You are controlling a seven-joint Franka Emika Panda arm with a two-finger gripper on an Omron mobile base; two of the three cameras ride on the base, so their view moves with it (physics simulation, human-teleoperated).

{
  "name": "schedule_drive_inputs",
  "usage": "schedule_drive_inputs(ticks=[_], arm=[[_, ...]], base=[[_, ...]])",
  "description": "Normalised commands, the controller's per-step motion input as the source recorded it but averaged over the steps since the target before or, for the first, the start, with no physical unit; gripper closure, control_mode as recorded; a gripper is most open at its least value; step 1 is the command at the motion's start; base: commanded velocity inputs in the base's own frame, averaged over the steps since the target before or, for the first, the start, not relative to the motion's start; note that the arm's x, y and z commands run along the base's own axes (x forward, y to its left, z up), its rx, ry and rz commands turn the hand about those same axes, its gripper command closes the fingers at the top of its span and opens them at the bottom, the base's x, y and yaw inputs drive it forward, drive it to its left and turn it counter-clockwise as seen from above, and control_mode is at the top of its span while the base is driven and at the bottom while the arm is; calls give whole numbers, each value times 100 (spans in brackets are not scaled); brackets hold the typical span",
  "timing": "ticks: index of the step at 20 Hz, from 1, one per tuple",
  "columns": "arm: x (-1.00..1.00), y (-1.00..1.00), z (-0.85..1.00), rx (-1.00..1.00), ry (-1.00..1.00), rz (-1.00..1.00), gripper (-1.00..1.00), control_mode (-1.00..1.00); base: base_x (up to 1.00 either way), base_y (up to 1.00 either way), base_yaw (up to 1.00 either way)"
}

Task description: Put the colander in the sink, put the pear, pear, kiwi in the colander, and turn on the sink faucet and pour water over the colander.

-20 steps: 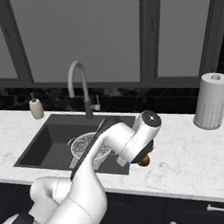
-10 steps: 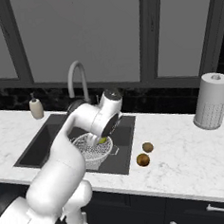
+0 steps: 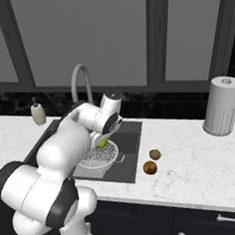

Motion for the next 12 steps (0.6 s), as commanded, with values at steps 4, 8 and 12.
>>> schedule_drive_inputs(ticks=[4,8,12], arm=[[37,0,-66,4,0,10,100,-100],[31,12,-52,1,1,1,100,-100],[31,38,-43,0,3,0,100,-100]], base=[[0,0,0],[0,0,0],[0,0,0]])
